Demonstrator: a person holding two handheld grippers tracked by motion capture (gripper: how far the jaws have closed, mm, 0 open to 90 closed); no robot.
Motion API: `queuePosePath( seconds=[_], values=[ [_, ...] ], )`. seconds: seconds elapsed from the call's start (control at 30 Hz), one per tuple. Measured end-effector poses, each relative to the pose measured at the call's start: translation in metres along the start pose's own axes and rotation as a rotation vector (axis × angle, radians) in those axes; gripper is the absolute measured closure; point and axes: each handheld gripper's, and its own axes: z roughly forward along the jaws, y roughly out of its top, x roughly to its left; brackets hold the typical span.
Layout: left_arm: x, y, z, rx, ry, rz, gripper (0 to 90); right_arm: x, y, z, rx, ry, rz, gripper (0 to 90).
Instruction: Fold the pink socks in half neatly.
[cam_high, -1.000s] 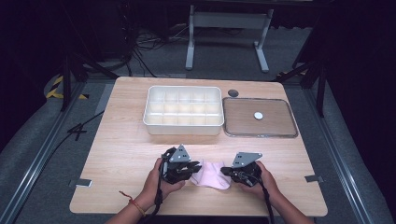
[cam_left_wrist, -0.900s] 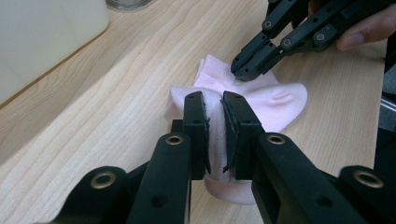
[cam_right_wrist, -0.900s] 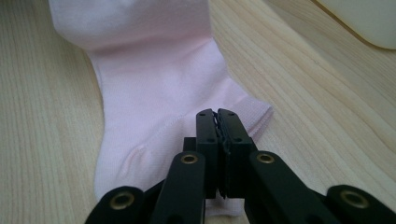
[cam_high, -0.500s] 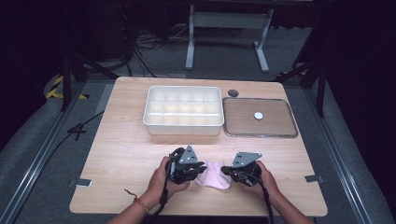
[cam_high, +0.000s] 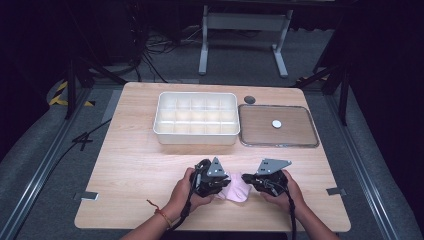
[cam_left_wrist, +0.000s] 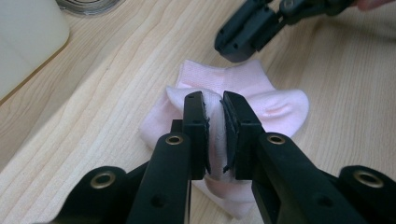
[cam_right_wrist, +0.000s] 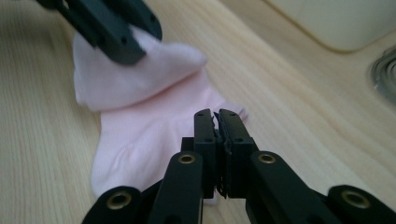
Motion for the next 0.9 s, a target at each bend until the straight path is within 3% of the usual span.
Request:
queuePosePath(
  seconds=[0.07,0.23,0.3,0.5,0.67,0.73,0.9],
  values=[
    [0.000,0.001,-0.001,-0.005,0.004,0.001,80.0,0.001,-0.004,0.006,0.041,0.008,-0.010,85.7],
    [0.002,0.004,0.001,-0.010,0.005,-0.007,79.9,0.003,-0.001,0.011,0.046,0.003,-0.023,86.7],
    [0.002,0.005,0.004,-0.019,-0.002,-0.030,79.8,0.003,-0.001,0.012,0.044,0.007,-0.024,86.9],
    [-0.003,0.004,0.016,-0.005,0.009,-0.023,79.2,0.004,-0.002,0.012,0.041,0.002,-0.026,86.5],
    [-0.003,0.005,0.016,-0.005,0.021,-0.021,67.3,0.003,-0.002,0.009,0.038,-0.002,-0.025,85.6],
    [-0.001,0.006,0.011,-0.019,0.027,-0.033,64.5,0.002,-0.003,0.009,0.035,0.000,-0.025,86.7],
    [0.000,0.008,-0.013,-0.123,-0.003,-0.056,60.5,0.003,-0.003,0.010,0.041,-0.002,-0.030,87.3]
  ],
)
